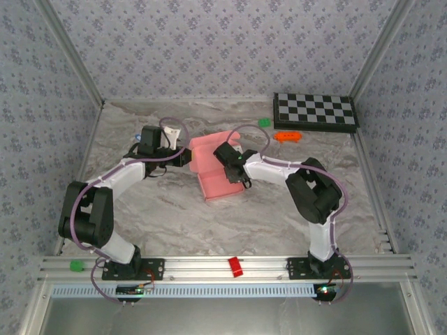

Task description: Fold the paper box

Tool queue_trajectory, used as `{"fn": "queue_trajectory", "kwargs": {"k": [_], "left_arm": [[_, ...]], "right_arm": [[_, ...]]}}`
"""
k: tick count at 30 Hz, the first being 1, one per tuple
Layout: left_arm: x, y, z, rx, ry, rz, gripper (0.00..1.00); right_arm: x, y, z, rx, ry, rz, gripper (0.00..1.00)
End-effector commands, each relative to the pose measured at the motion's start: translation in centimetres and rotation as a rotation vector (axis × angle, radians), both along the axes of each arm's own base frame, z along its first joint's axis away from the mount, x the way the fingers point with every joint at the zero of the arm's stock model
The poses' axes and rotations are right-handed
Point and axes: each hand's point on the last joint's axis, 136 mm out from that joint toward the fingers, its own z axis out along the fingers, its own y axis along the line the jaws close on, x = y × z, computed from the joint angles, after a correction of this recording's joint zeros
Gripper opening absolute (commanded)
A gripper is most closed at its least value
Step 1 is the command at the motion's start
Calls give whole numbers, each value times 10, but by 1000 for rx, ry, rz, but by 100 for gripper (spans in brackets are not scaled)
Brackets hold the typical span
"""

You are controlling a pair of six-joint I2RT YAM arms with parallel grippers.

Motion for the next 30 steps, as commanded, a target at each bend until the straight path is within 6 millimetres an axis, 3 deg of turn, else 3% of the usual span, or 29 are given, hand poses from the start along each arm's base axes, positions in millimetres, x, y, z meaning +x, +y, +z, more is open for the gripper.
{"fn": "queue_trajectory", "kwargs": {"k": [1,9,30], "left_arm": [[5,0,12,-10,-30,-1,0],[5,0,11,-10,-29,-1,0],[6,-1,13,-14,-32,1,0]], "right_arm": [[-1,1,20,36,-11,-14,46],[-10,-3,26,45,8,-9,46],[-38,-10,9,36,95,21,27]]}}
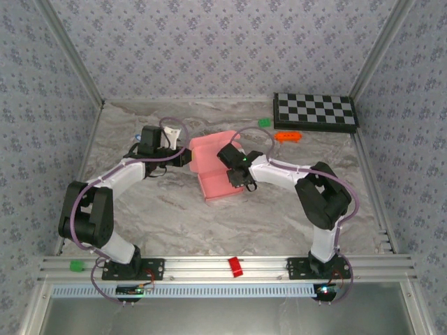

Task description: Fold the paper box

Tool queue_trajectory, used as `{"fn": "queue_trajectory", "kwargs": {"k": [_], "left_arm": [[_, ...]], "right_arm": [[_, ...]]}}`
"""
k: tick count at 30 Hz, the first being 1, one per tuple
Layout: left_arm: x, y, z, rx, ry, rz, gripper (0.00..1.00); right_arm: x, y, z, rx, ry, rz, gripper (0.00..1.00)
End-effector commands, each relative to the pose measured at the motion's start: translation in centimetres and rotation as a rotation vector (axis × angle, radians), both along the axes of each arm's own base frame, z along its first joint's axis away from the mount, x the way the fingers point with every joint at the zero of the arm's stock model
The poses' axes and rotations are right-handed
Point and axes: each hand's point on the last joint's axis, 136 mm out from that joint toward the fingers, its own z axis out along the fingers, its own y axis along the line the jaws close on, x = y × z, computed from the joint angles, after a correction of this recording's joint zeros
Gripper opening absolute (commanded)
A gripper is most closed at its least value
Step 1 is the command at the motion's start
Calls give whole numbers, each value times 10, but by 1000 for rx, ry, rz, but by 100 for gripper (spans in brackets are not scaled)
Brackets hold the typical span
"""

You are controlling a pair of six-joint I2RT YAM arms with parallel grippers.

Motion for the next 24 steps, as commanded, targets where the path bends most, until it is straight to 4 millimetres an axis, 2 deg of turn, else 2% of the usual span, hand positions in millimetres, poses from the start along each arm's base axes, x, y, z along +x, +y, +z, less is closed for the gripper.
{"fn": "queue_trajectory", "kwargs": {"k": [1,19,24], "left_arm": [[6,-1,13,-13,-30,1,0],[5,0,10,-12,-23,2,0],[5,0,8,-12,-20,3,0]], "right_arm": [[-11,-4,1,0,27,-3,25],[-19,-5,-15,-34,59,10,19],[-26,-10,-20,-99,77,17,18]]}}
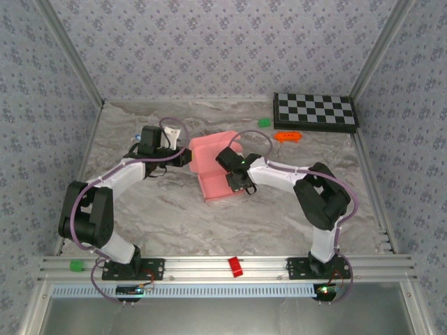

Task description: Fold the paper box

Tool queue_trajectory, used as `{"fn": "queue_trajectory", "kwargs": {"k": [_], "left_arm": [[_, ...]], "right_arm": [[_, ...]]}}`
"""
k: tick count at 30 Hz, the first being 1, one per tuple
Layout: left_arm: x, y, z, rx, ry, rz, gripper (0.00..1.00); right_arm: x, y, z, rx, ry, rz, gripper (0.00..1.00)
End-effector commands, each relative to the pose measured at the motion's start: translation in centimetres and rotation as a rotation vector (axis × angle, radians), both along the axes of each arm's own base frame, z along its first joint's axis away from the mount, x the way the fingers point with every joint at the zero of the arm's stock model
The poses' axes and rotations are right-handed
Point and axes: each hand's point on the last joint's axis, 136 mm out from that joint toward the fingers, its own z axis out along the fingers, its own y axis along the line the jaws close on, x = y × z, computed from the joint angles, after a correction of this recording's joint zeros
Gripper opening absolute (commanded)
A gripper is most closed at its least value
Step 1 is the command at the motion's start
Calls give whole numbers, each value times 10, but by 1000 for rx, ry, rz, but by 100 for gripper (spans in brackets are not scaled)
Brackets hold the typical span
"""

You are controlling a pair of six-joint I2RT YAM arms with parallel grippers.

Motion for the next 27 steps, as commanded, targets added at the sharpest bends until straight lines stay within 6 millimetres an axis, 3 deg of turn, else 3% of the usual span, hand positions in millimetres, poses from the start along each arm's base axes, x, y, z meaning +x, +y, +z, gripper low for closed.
{"fn": "queue_trajectory", "kwargs": {"k": [1,27], "left_arm": [[5,0,8,-11,-19,4,0],[7,-1,7,-10,-23,1,0]], "right_arm": [[-13,-15,-12,-99,46,-8,18],[-22,-29,-30,-326,76,13,16]]}}
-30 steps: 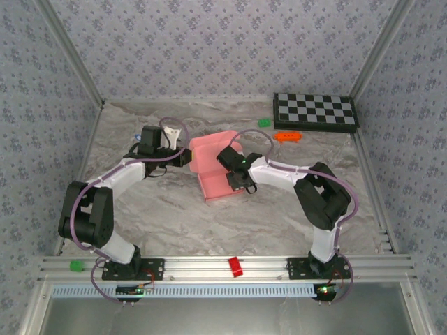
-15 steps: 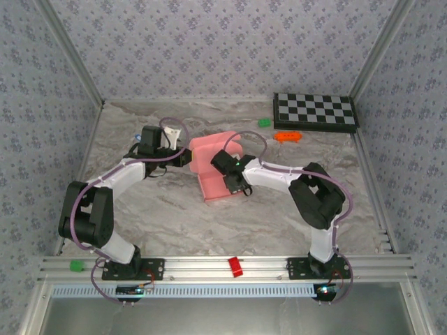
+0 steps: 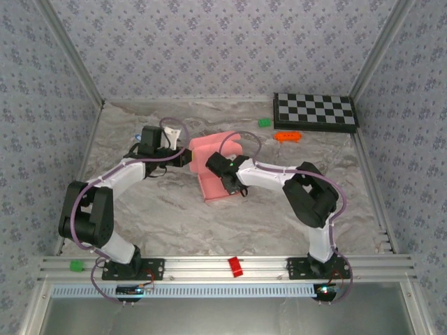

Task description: Fold the paper box

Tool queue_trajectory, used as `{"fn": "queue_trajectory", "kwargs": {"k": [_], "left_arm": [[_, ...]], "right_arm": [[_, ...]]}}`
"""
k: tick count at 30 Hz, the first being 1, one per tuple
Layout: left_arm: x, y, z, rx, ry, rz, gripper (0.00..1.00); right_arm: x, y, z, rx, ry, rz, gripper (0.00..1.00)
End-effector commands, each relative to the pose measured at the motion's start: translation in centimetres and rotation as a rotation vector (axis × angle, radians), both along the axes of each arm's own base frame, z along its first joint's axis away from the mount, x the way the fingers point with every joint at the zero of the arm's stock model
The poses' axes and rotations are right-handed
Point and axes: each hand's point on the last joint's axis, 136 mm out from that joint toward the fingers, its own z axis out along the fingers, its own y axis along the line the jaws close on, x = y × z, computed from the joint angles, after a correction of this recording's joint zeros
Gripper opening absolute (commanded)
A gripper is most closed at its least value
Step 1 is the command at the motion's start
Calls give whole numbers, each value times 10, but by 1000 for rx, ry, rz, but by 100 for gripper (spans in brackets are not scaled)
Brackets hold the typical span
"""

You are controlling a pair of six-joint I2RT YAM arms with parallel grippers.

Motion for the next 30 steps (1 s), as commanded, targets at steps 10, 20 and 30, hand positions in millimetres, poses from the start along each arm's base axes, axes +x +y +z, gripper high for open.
{"fn": "queue_trajectory", "kwargs": {"k": [10,20,30], "left_arm": [[8,-1,9,-13,-25,0,0],[7,-3,9,-19,-25,-6,0],[7,-3,8,-22,-27,-10,0]], "right_arm": [[-17,-28,-20,-152,92,-26,16],[-10,-5,-3,-8,71,-34,23],[-1,8,13,92,42,-42,38]]}}
